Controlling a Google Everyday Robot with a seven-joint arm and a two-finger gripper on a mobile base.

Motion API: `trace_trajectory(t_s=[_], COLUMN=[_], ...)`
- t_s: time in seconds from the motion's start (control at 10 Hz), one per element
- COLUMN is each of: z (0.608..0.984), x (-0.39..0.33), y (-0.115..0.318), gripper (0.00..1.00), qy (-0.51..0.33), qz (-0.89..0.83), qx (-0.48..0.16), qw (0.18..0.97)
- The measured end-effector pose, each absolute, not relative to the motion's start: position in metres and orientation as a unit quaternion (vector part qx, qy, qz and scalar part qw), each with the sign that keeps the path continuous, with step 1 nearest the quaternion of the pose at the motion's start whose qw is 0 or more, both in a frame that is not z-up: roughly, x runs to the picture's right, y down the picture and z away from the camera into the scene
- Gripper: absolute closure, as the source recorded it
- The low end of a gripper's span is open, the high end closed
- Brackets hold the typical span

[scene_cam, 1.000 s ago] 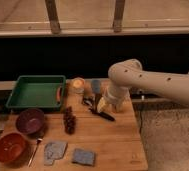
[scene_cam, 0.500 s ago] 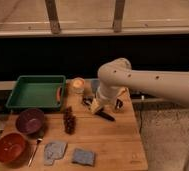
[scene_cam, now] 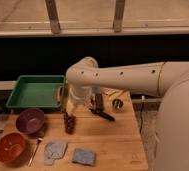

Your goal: Place grapes in red bowl

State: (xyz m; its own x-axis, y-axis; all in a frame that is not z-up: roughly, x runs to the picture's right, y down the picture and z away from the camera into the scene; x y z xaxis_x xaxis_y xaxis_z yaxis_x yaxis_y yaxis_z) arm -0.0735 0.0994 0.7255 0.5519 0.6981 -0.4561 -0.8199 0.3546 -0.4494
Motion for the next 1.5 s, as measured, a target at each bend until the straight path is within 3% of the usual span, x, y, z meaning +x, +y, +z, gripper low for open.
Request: trace_trajectory(t_s=[0.5, 1.0, 1.5], z=[0.736, 0.801, 0.823], x=[-0.073, -0.103, -0.13], y=[0.103, 0.138, 0.166], gripper=[0.38, 0.38, 0.38], qy=[0.095, 0.092, 0.094], qz=[0.465, 0.441, 0.422], qx=[-0.338, -0.386, -0.429], qw=[0.813, 0.805, 0.793])
